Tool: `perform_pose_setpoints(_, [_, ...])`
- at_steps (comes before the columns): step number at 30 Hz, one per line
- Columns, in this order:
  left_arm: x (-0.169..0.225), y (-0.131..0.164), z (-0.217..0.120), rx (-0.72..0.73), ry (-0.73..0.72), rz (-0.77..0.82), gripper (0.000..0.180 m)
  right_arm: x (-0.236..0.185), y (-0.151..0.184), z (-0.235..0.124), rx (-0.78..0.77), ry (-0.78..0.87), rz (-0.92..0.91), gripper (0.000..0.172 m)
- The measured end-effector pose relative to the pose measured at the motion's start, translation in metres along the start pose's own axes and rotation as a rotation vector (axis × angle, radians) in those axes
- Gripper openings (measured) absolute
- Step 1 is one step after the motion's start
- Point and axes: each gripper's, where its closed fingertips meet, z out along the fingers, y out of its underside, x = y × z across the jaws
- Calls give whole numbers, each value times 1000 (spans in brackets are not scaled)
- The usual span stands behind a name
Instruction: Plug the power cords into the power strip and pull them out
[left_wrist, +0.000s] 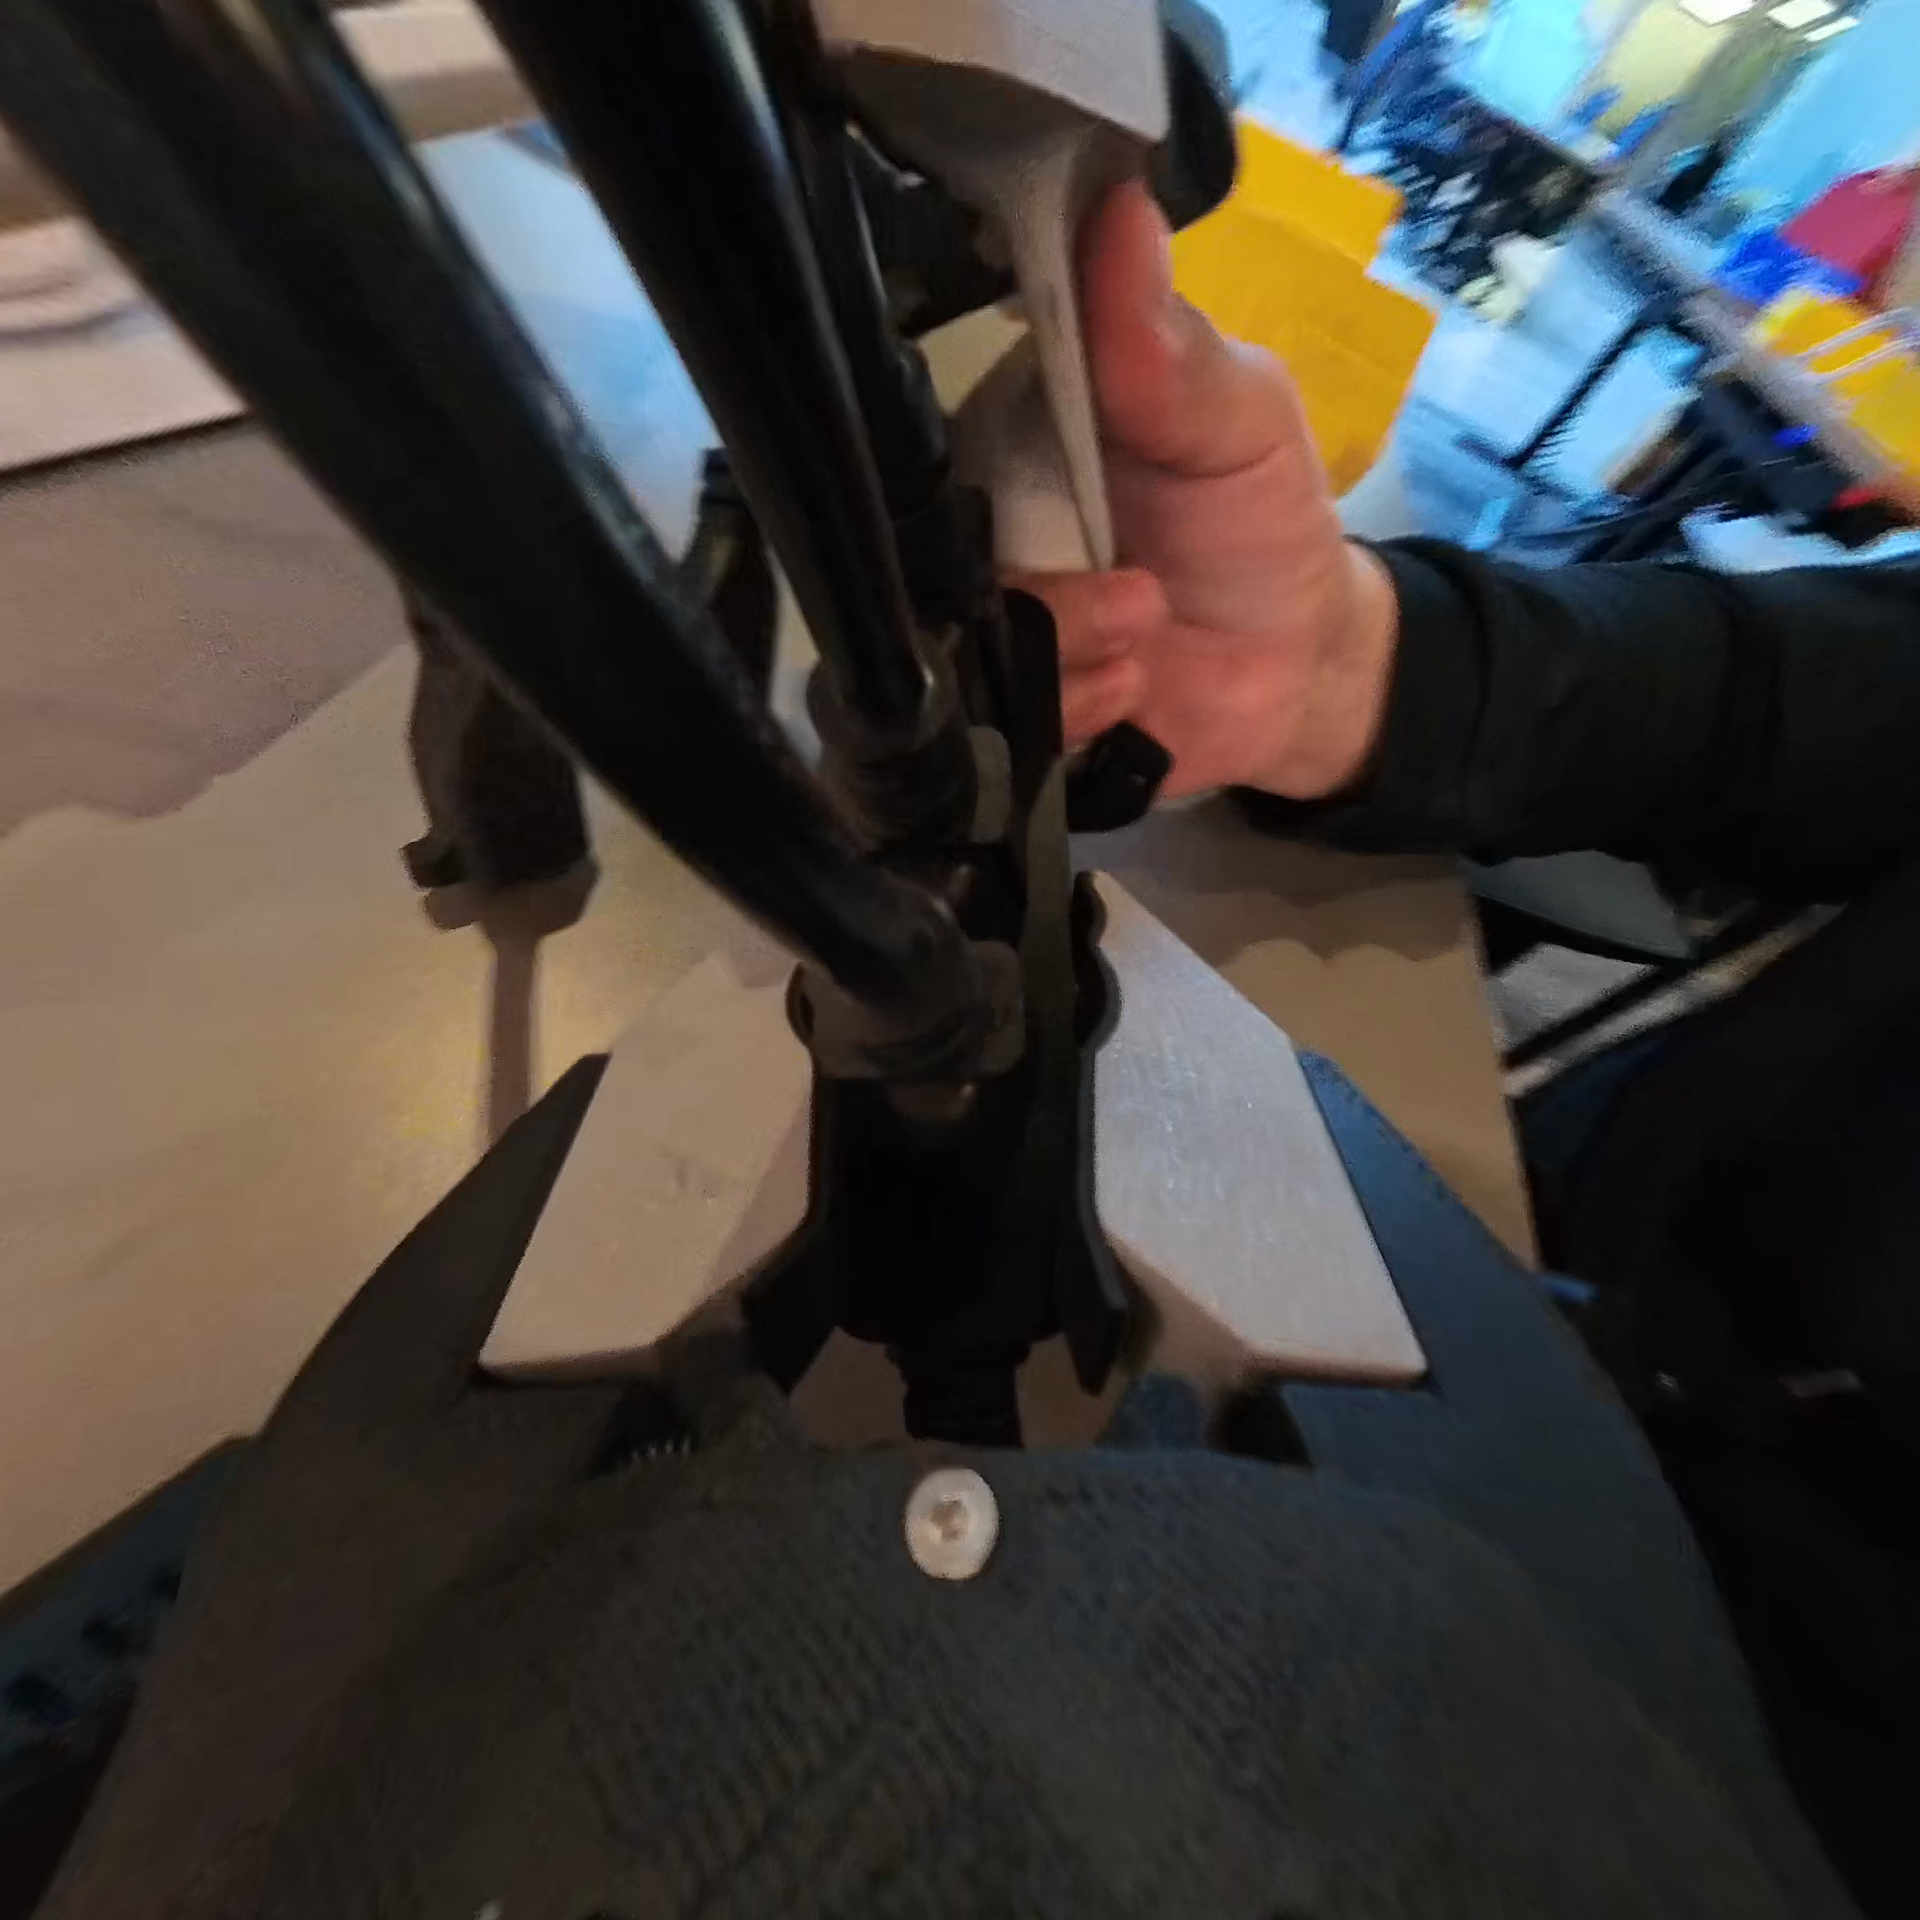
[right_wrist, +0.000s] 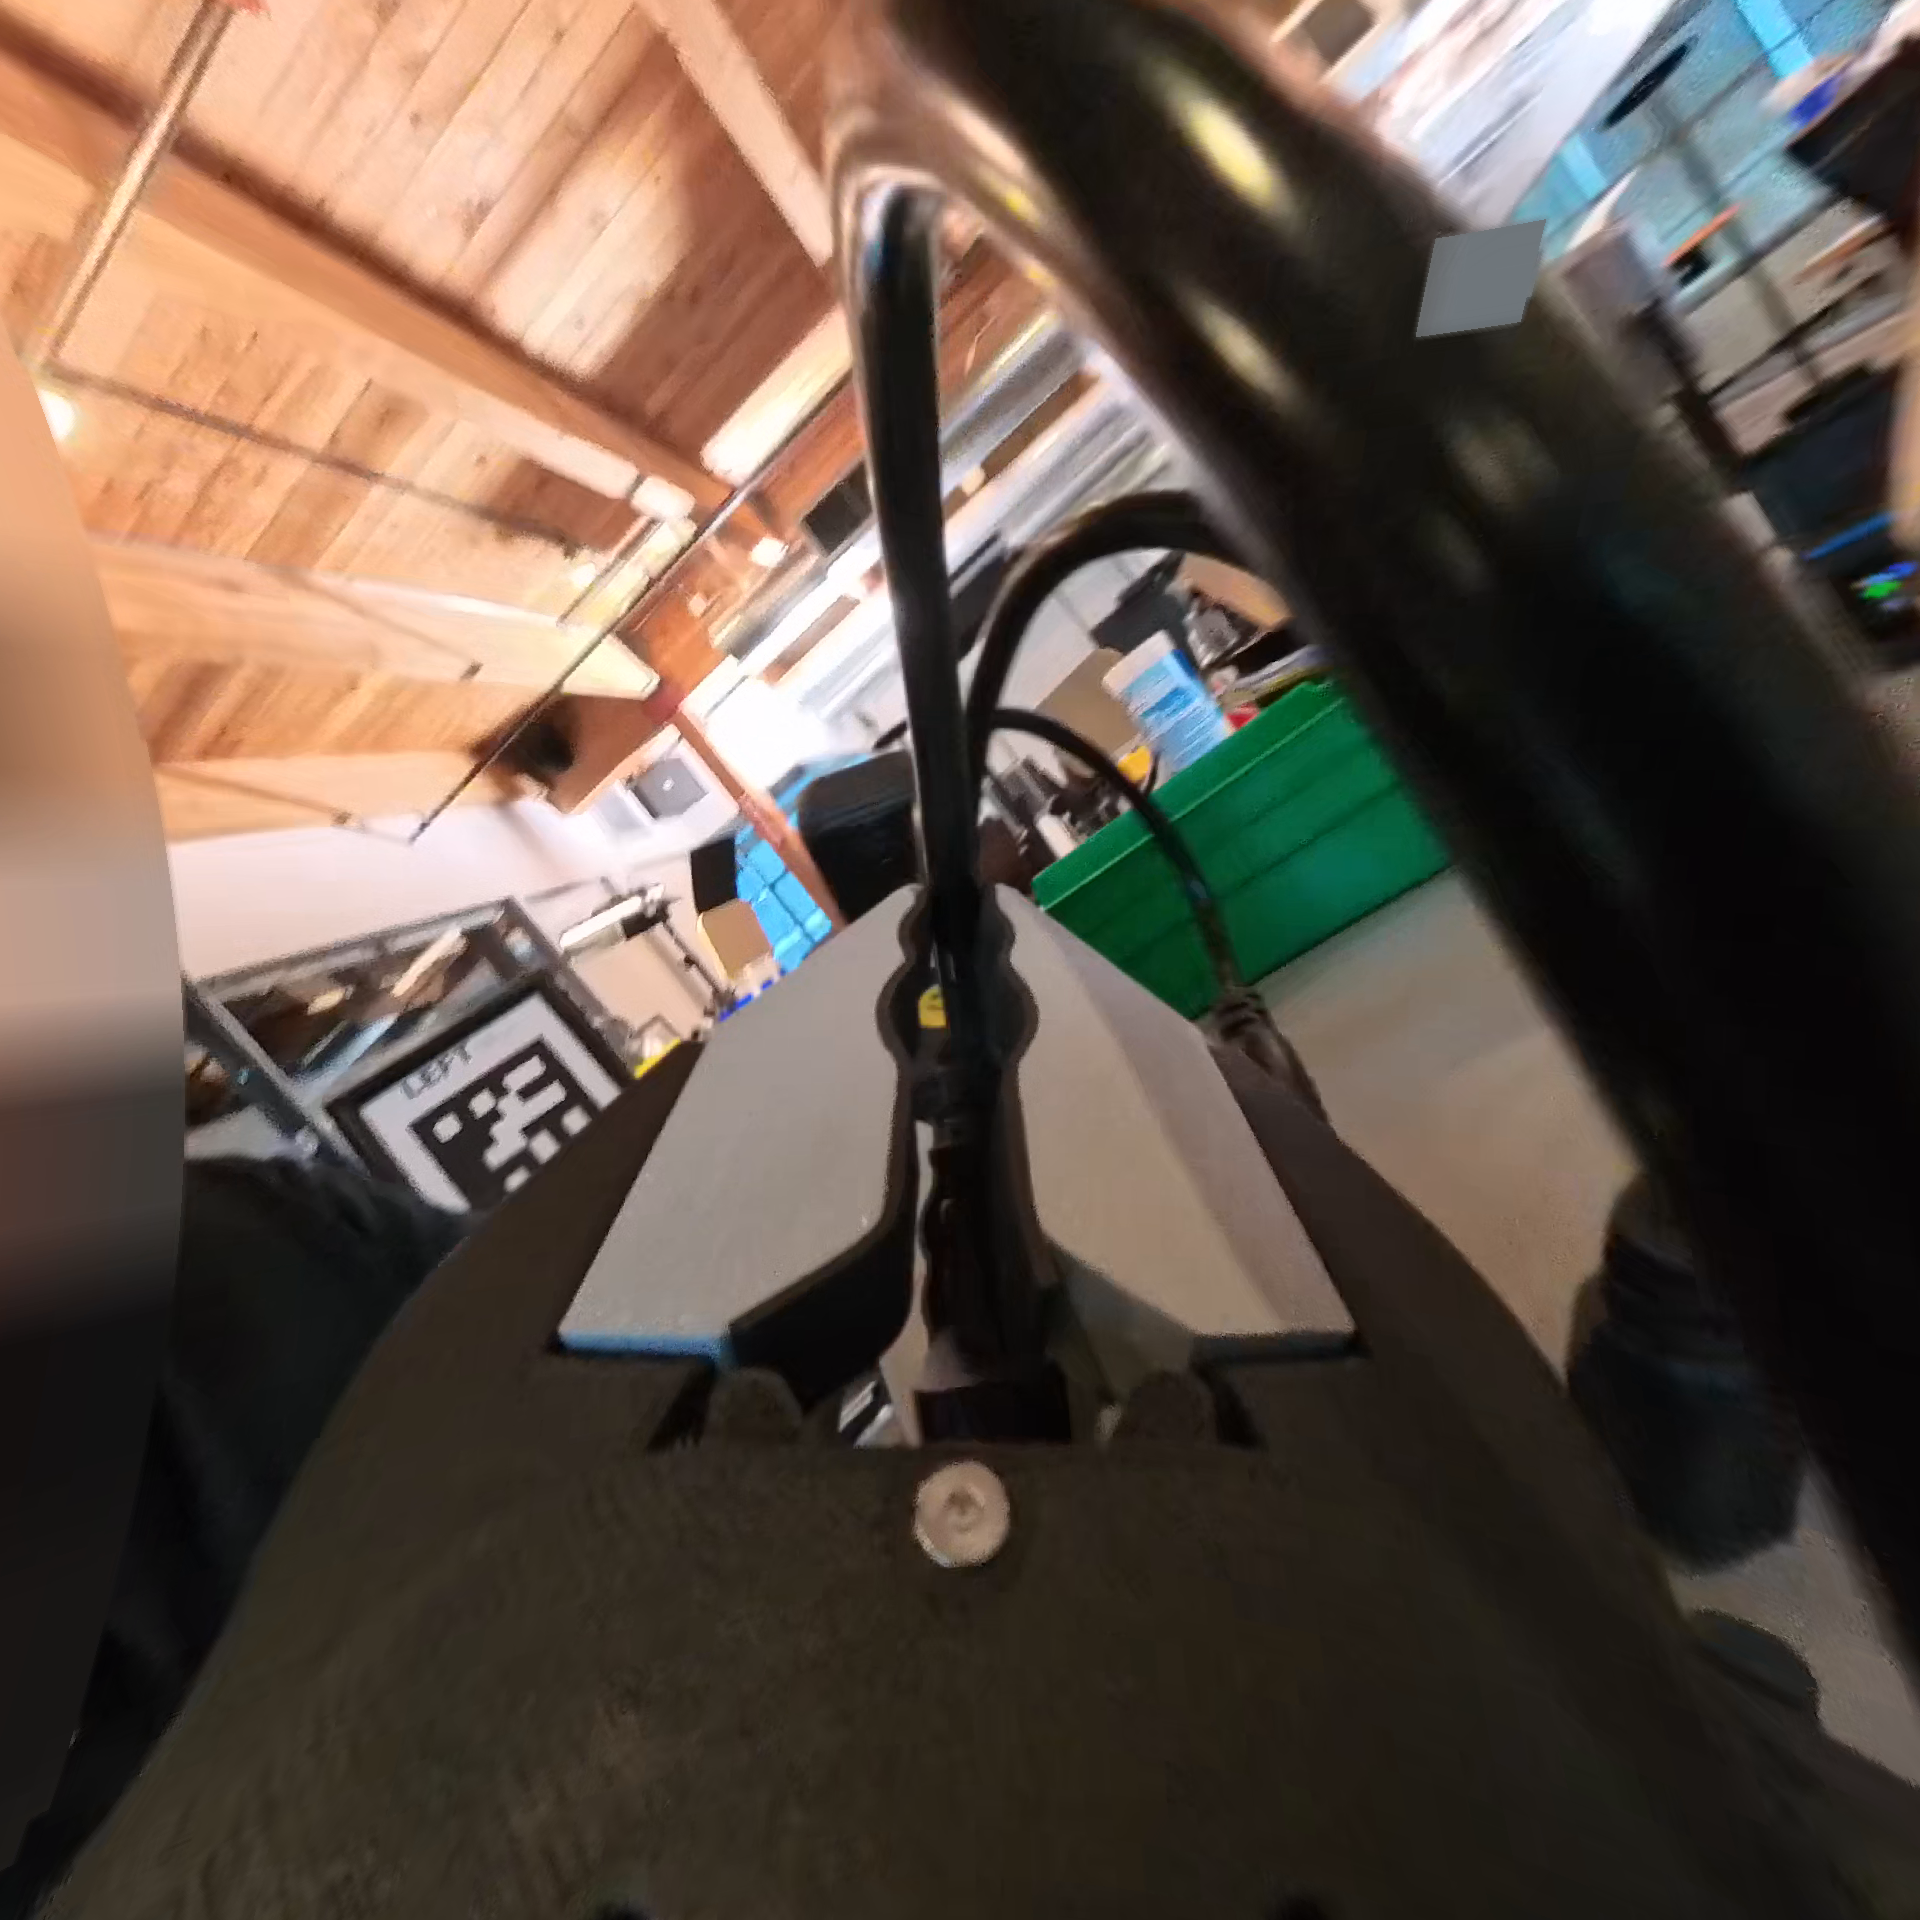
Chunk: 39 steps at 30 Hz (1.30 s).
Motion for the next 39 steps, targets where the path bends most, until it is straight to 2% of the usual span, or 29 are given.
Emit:
perform_pose_setpoints(3, [26, -2, -7, 26, 180, 45, 43, -23, -3, 8, -70, -45, -153, 6])
perform_pose_setpoints(5, [39, -2, -12, 33, 274, 59, 43, -39, -11, 5, -69, -65, -227, 19])
perform_pose_setpoints(6, [43, -3, -13, 43, 316, 44, 43, -45, -11, 3, -92, -73, -248, 29])
perform_pose_setpoints(9, [54, -12, -21, 110, 451, -54, 43, -63, -9, -4, -134, -132, -284, 19])
perform_pose_setpoints(13, [73, -23, -33, 184, 672, -172, 43, -68, -2, -3, -192, -148, -272, 28])
perform_pose_setpoints(21, [74, -26, -37, 221, 689, -172, 44, -56, 0, -17, -278, -92, -273, 34])
perform_pose_setpoints(25, [72, -28, -38, 236, 688, -187, 44, -40, 0, -29, -327, -28, -308, 33])
perform_pose_setpoints(28, [70, -26, -34, 215, 658, -178, 44, -43, 0, -31, -359, -29, -344, 35])
perform_pose_setpoints(31, [67, -14, -27, 124, 574, -131, 44, -50, 18, -40, -537, -12, -487, 39])
perform_pose_setpoints(34, [63, 4, -24, 9, 506, -90, 44, -61, 29, -51, -619, -4, -689, 46])
perform_pose_setpoints(39, [68, 17, -28, -76, 539, -71, 44, -47, 50, -65, -748, 94, -978, 52])
